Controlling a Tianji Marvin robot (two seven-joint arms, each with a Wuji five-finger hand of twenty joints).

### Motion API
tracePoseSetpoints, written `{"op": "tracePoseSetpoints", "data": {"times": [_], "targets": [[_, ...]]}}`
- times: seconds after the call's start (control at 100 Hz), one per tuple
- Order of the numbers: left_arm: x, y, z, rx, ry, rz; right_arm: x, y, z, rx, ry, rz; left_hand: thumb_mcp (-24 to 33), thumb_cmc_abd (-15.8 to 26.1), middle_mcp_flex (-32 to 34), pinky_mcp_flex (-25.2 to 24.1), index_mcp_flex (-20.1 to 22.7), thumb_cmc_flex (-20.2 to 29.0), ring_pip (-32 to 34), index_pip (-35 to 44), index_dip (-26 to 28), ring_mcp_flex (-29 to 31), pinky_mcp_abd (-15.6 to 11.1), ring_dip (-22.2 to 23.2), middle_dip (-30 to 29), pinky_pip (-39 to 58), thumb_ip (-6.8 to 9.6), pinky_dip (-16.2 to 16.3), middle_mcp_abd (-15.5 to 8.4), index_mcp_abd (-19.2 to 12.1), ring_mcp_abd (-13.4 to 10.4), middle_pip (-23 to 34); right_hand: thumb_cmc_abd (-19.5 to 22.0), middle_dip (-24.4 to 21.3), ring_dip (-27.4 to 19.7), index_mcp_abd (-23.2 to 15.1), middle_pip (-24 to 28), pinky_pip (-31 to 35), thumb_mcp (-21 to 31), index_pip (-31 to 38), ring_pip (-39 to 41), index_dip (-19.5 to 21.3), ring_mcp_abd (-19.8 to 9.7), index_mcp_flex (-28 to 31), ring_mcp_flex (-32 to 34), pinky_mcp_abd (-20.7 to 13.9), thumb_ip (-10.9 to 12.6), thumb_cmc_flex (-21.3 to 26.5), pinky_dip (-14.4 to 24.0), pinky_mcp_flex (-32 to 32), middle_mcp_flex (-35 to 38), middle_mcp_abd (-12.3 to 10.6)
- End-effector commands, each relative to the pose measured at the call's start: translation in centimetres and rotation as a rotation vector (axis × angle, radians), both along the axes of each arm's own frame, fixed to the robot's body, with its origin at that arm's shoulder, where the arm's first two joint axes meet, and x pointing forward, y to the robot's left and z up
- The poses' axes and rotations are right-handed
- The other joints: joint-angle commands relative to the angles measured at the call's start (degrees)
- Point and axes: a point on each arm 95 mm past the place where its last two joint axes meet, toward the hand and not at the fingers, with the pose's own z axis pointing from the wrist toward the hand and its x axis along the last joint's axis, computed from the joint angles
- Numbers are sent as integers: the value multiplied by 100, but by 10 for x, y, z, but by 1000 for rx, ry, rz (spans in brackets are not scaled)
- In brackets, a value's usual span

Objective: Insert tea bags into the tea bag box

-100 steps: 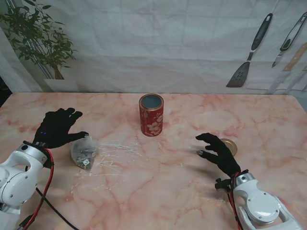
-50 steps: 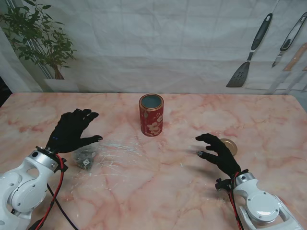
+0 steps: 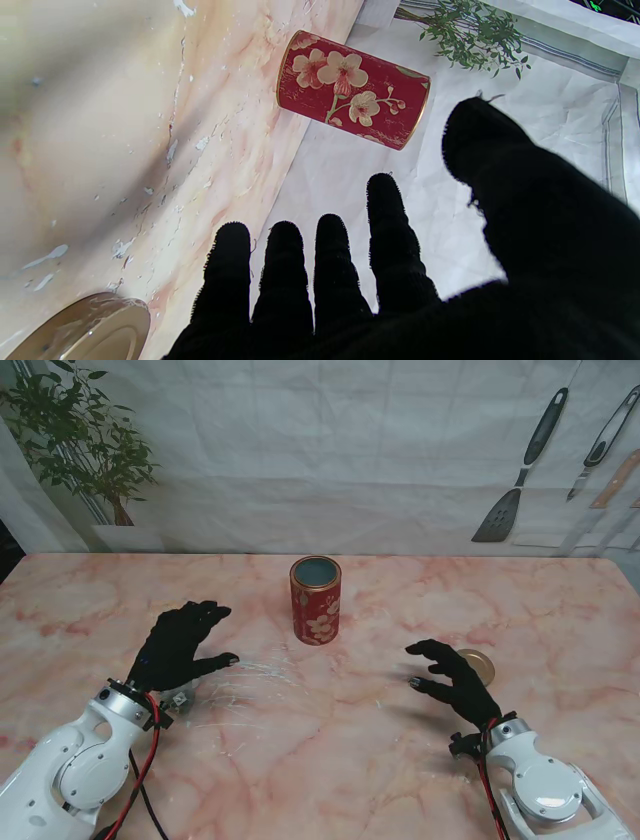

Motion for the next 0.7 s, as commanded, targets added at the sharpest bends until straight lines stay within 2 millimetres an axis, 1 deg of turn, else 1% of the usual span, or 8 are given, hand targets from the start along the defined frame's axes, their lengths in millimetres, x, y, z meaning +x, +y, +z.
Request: {"op": "tracePoseSetpoints", "data": {"times": [0.0, 0.35, 0.5, 0.54, 0.69], "targets": [[-2, -5, -6, -18, 21, -10, -1, 2, -1, -9, 5, 17, 51, 153, -79, -30, -53, -100, -260, 12, -29, -49, -64, -105, -83, -105, 149, -83, -68, -14, -121, -62, -136, -46, 35, -153, -82, -146, 26, -38, 30, 34, -271, -113, -161, -335, 118, 9, 67, -58, -227, -155], [-11, -12, -23, -76, 71, -23, 1, 0, 0, -47, -12, 15, 54, 132, -75, -45, -27, -54, -254, 14, -30, -51, -95, -103, -84, -100, 148, -107, -42, 8, -128, -58, -167, -52, 7, -206, -154, -246, 49, -69, -14, 23, -298, -259, -204, -390, 119, -11, 35, -88, -233, -142], [-13, -12, -27, -80, 79, -20, 2, -2, 4, -87, -32, 8, 54, 129, -82, -50, -19, -43, -250, 15, -29, -54, -104, -101, -82, -99, 148, -114, -65, 24, -136, -54, -206, -71, -79, -205, -228, -548, 89, -65, -127, 17, -396, -315, -232, -553, 117, -23, -105, -191, -231, -171], [-13, -12, -27, -81, 80, -18, 3, -3, 6, -99, -38, 7, 53, 133, -83, -49, -19, -43, -249, 14, -29, -53, -104, -100, -83, -97, 148, -115, -64, 12, -136, -53, -222, -85, -106, -219, -266, -725, 109, -58, -155, 14, -409, -338, -232, -602, 113, -40, -190, -193, -225, -181], [-14, -12, -28, -79, 82, -20, 5, -8, 14, -166, -56, -4, 57, 126, -74, -54, -8, -26, -246, 18, -27, -51, -116, -98, -80, -92, 149, -119, -70, 24, -138, -44, -300, -104, -129, -277, -320, -845, 141, -66, -189, 10, -423, -418, -256, -673, 111, -69, -231, -180, -242, -175]]}}
